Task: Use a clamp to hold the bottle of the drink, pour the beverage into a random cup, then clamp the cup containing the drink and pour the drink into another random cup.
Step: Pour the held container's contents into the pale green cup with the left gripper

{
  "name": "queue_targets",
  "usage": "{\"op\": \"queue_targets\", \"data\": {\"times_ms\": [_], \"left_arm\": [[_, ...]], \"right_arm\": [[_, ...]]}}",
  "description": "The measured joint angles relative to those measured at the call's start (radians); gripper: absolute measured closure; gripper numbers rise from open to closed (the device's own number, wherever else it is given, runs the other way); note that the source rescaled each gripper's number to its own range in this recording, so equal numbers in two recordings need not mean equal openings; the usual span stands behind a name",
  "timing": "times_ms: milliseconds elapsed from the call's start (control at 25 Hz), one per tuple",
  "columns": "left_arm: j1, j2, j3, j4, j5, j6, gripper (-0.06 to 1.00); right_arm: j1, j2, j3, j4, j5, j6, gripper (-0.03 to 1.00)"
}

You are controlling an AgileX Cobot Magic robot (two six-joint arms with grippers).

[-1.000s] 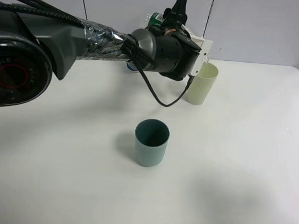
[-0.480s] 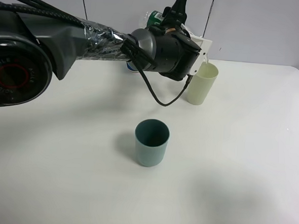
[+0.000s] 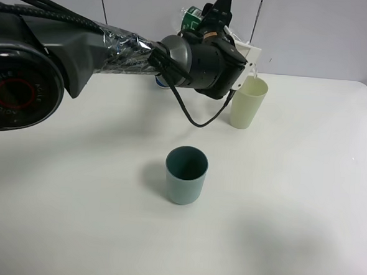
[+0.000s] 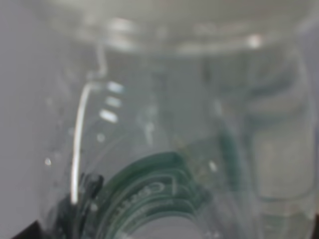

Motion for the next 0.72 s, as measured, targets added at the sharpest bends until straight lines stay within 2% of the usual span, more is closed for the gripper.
{"op": "queue_targets", "data": {"times_ms": [720], "left_arm": [[0.0,0.0,0.0,0.04,-0.011,0.001,0.89]], "right_arm": [[0.0,0.0,0.0,0.0,0.0,0.0,-0.02]]}}
